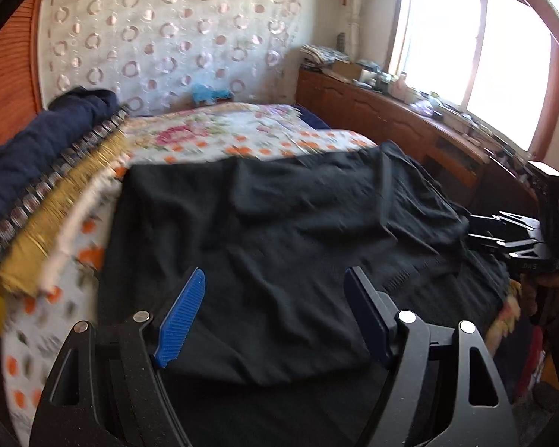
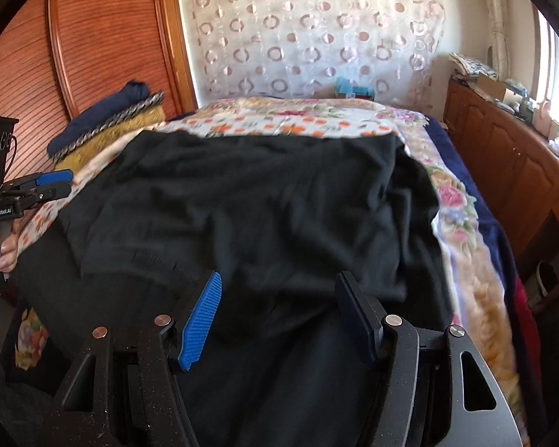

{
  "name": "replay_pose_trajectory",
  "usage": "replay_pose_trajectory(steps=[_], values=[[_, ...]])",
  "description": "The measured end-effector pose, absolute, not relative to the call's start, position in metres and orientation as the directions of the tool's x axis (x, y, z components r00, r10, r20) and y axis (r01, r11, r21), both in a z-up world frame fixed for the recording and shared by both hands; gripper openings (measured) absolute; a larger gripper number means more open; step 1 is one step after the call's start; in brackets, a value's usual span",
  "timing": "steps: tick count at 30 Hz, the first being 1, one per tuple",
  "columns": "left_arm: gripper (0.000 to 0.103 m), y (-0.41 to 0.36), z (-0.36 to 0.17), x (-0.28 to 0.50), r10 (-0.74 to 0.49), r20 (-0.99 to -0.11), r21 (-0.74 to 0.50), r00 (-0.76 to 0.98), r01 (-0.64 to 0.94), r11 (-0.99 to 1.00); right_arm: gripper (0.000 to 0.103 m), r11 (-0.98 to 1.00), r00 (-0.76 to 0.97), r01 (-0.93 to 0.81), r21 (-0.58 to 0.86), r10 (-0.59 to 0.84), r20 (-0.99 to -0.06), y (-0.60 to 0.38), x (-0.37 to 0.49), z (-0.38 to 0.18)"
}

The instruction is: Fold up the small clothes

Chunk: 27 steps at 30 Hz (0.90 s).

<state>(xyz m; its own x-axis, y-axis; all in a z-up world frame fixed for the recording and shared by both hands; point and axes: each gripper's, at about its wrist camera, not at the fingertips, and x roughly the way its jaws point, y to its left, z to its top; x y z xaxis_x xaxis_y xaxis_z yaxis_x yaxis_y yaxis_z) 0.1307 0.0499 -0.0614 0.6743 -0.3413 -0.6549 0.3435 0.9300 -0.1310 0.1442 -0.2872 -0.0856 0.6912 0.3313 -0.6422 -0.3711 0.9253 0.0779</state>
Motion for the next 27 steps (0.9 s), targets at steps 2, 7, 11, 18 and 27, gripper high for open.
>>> replay_pose_trajectory(steps=[2, 7, 11, 18, 27], values=[[0.078, 0.041, -0.069, 0.121, -0.341, -0.669, -0.118, 0.660, 0.359, 0.926, 0.065, 0.926, 0.687, -0.368, 0.087, 0.334, -0.645, -0.288, 0.137, -0.087], [0.078, 0.028, -0.077, 0.103, -0.360, -0.674, -0.127, 0.644, 0.380, 0.916, 0.065, 0.923, 0.662, -0.376, 0.078, 0.326, -0.675, -0.280, 0.123, -0.095], [0.072, 0.012, -0.086, 0.097, -0.370, -0.685, -0.107, 0.628, 0.415, 0.903, 0.065, 0.918, 0.655, -0.386, 0.087, 0.339, -0.675, -0.280, 0.122, -0.092], [0.058, -0.007, -0.105, 0.103, -0.318, -0.723, -0.052, 0.614, 0.410, 0.911, 0.063, 0.922, 0.676, -0.388, -0.004, 0.281, -0.682, -0.265, 0.132, -0.102], [0.017, -0.008, -0.105, 0.103, -0.291, -0.702, -0.007, 0.650, 0.403, 0.915, 0.021, 0.928, 0.710, -0.365, -0.078, 0.223, -0.668, -0.263, 0.133, -0.107]])
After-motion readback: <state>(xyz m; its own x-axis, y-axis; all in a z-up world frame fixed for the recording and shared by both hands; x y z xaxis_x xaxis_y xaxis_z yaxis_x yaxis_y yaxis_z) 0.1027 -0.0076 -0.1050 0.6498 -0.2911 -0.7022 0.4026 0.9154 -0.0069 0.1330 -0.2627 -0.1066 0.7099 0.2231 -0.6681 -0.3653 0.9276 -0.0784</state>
